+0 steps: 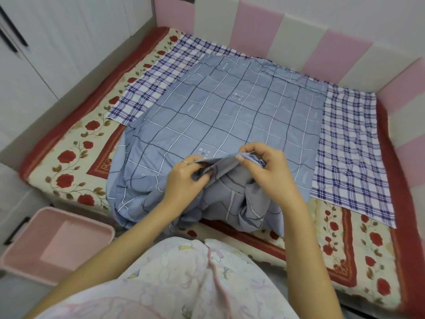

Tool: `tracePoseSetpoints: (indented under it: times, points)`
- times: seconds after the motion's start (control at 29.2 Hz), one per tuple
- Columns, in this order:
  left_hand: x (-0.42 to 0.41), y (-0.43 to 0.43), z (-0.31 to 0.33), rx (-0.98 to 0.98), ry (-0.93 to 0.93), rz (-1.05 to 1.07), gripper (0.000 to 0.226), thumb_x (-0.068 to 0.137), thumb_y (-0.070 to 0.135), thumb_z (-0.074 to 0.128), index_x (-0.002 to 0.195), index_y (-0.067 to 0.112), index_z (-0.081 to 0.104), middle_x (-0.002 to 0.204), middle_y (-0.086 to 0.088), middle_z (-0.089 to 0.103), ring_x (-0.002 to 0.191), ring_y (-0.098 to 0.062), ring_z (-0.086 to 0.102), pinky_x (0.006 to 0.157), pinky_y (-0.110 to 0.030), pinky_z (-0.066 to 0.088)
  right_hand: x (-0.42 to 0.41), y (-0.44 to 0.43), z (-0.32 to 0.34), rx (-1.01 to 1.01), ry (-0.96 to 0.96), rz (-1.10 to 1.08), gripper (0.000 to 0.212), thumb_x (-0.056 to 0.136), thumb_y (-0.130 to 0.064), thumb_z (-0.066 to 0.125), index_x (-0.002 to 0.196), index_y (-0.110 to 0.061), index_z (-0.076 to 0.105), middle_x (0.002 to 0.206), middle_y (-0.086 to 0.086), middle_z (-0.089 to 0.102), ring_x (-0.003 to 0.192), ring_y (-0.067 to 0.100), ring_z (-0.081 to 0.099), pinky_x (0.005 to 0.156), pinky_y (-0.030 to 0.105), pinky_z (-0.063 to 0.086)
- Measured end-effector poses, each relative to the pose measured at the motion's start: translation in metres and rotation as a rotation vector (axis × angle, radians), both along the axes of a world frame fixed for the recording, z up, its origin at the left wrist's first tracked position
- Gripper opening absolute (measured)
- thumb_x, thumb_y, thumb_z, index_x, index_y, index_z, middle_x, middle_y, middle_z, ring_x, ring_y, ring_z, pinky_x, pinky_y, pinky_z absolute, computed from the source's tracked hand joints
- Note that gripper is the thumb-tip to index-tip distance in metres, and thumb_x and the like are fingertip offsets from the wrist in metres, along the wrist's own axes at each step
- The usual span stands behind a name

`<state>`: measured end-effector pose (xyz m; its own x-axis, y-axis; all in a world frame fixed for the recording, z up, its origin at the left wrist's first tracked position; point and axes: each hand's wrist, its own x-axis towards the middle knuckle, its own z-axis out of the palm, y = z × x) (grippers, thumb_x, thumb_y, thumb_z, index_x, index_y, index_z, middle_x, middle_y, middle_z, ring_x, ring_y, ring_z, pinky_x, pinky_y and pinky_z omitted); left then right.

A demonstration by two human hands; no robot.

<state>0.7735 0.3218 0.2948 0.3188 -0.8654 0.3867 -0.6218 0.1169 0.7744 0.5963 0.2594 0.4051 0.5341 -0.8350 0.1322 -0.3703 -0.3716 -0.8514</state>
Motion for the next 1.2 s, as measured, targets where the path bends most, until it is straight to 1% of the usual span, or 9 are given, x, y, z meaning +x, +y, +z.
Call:
tracePoseSetpoints:
  times: [0.1, 0.24, 0.38, 0.51, 0.62, 0.79, 0.96, 1.1, 1.2]
  points:
    - [0.01, 0.01, 0.014, -0.06, 0.142, -0.108, 0.027, 0.082, 0.029, 0.062, 0.072, 0.004, 0.067, 0.072, 0.01, 0.052, 0.066, 0.004, 0.048, 0.063, -0.009, 0.035, -0.005, -0.006, -0.005, 0.0, -0.05, -0.153, 0.02, 0.088, -0.015, 0.065, 0.078, -0.032, 0.062, 0.074, -0.016, 0.064, 0.071, 0.001, 0.057, 0.066, 0.016, 0.044]
    - [0.026, 0.013, 0.017, 0.0, 0.183, -0.248, 0.012, 0.083, 0.027, 0.059, 0.08, 0.015, 0.06, 0.079, 0.008, 0.051, 0.072, -0.005, 0.048, 0.069, -0.017, 0.037, -0.009, -0.008, -0.01, 0.024, -0.024, -0.16, 0.019, 0.086, -0.014, 0.067, 0.078, -0.03, 0.063, 0.074, -0.02, 0.064, 0.074, -0.003, 0.058, 0.068, 0.011, 0.043]
    - [0.033, 0.012, 0.016, 0.024, -0.065, -0.167, 0.012, 0.078, 0.025, 0.051, 0.088, 0.029, 0.046, 0.086, 0.013, 0.044, 0.069, -0.009, 0.048, 0.06, -0.028, 0.041, -0.005, -0.004, -0.013, 0.04, -0.019, -0.183, 0.019, 0.08, -0.02, 0.074, 0.073, -0.032, 0.062, 0.068, -0.023, 0.062, 0.065, -0.003, 0.055, 0.062, 0.012, 0.042]
    - [0.032, 0.011, 0.023, 0.022, -0.385, 0.079, 0.019, 0.07, 0.017, 0.044, 0.089, 0.022, 0.041, 0.091, 0.007, 0.042, 0.049, -0.021, 0.042, 0.043, -0.02, 0.022, 0.001, -0.001, -0.012, 0.035, -0.018, -0.211, 0.012, 0.08, -0.026, 0.074, 0.074, -0.03, 0.065, 0.067, -0.019, 0.063, 0.065, 0.001, 0.056, 0.062, 0.021, 0.045]
    - [0.041, 0.009, 0.025, 0.045, -0.473, 0.211, 0.034, 0.06, -0.004, 0.053, 0.088, 0.015, 0.051, 0.095, 0.004, 0.052, 0.046, -0.023, 0.041, 0.041, -0.016, 0.011, 0.005, 0.0, -0.009, 0.017, -0.002, -0.255, 0.013, 0.081, -0.029, 0.073, 0.072, -0.032, 0.064, 0.067, -0.015, 0.064, 0.067, 0.004, 0.057, 0.064, 0.027, 0.047]
    - [0.073, 0.004, 0.023, 0.212, -0.291, 0.431, 0.047, 0.059, -0.015, 0.054, 0.097, 0.011, 0.059, 0.107, -0.007, 0.053, 0.071, -0.026, 0.049, 0.052, -0.033, 0.031, 0.01, -0.005, -0.005, -0.05, 0.023, -0.412, 0.01, 0.082, -0.034, 0.071, 0.078, -0.025, 0.067, 0.063, -0.013, 0.06, 0.058, 0.006, 0.052, 0.057, 0.028, 0.043]
    - [0.103, 0.016, 0.005, 0.309, -0.268, 0.441, 0.045, 0.064, -0.009, 0.054, 0.104, 0.011, 0.058, 0.104, -0.007, 0.057, 0.079, -0.031, 0.056, 0.056, -0.039, 0.044, 0.011, -0.02, -0.014, -0.077, 0.053, -0.638, 0.018, 0.083, -0.038, 0.068, 0.084, -0.02, 0.069, 0.07, -0.008, 0.062, 0.064, 0.01, 0.054, 0.057, 0.028, 0.041]
    - [0.111, 0.019, 0.001, 0.273, -0.045, 0.158, 0.043, 0.078, -0.011, 0.048, 0.102, 0.022, 0.063, 0.088, 0.004, 0.063, 0.078, -0.018, 0.06, 0.063, -0.031, 0.045, 0.007, -0.034, -0.025, -0.059, 0.091, -0.732, 0.022, 0.085, -0.038, 0.065, 0.088, -0.017, 0.069, 0.072, -0.002, 0.061, 0.067, 0.016, 0.054, 0.054, 0.025, 0.033]
    - [0.115, 0.019, 0.007, 0.337, 0.112, -0.08, 0.048, 0.092, -0.006, 0.043, 0.102, 0.039, 0.054, 0.104, 0.013, 0.062, 0.09, 0.007, 0.056, 0.077, -0.016, 0.04, 0.0, -0.043, -0.031, -0.054, 0.128, -0.78, 0.026, 0.087, -0.04, 0.062, 0.094, -0.017, 0.072, 0.075, 0.004, 0.066, 0.068, 0.02, 0.057, 0.055, 0.026, 0.035]
